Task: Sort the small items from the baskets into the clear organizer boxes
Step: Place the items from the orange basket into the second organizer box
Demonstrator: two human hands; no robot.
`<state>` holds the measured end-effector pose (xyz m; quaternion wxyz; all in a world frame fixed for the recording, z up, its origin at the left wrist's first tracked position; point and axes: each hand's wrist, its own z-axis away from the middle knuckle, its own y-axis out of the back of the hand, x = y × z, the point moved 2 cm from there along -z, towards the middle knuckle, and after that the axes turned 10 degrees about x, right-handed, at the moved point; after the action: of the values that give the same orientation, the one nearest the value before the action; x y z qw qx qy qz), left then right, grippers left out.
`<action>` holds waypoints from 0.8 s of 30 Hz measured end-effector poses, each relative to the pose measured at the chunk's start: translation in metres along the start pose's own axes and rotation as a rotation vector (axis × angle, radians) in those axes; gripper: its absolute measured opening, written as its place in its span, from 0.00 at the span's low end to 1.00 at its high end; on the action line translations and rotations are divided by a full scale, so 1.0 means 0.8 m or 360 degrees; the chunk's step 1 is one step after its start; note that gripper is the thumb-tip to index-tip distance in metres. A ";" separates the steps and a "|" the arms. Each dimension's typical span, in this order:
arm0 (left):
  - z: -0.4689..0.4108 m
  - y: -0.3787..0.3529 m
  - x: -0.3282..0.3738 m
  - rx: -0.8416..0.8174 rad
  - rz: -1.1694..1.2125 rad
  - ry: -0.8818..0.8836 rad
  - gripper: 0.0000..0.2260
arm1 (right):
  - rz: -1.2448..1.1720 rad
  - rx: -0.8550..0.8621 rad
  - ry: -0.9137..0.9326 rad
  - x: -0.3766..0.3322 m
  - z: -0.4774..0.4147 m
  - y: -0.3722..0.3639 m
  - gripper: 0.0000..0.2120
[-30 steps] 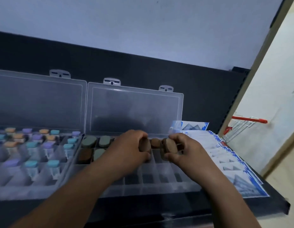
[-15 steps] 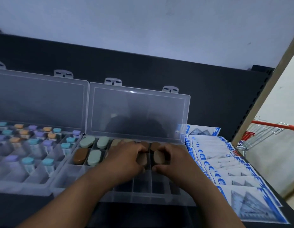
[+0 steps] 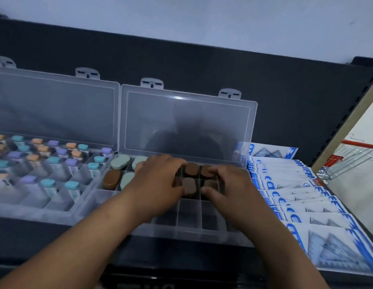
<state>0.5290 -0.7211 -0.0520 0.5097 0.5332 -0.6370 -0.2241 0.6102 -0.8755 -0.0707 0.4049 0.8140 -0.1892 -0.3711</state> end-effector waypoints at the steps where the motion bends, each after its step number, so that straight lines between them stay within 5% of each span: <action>1: 0.003 0.006 -0.004 0.0043 -0.0071 -0.0028 0.12 | 0.0059 0.0014 0.0034 -0.009 0.000 0.001 0.20; 6: 0.023 0.052 -0.035 0.0185 -0.0591 -0.0171 0.31 | 0.0487 -0.0037 0.0222 -0.064 -0.009 0.001 0.30; 24: 0.313 0.385 -0.301 0.0349 -0.1112 0.0474 0.36 | 0.0308 -0.0174 0.0981 -0.511 0.050 -0.141 0.36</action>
<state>0.1464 -0.4652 0.0095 0.4295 0.7959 -0.3563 -0.2348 0.3135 -0.5798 0.0075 0.5195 0.8433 -0.1140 -0.0768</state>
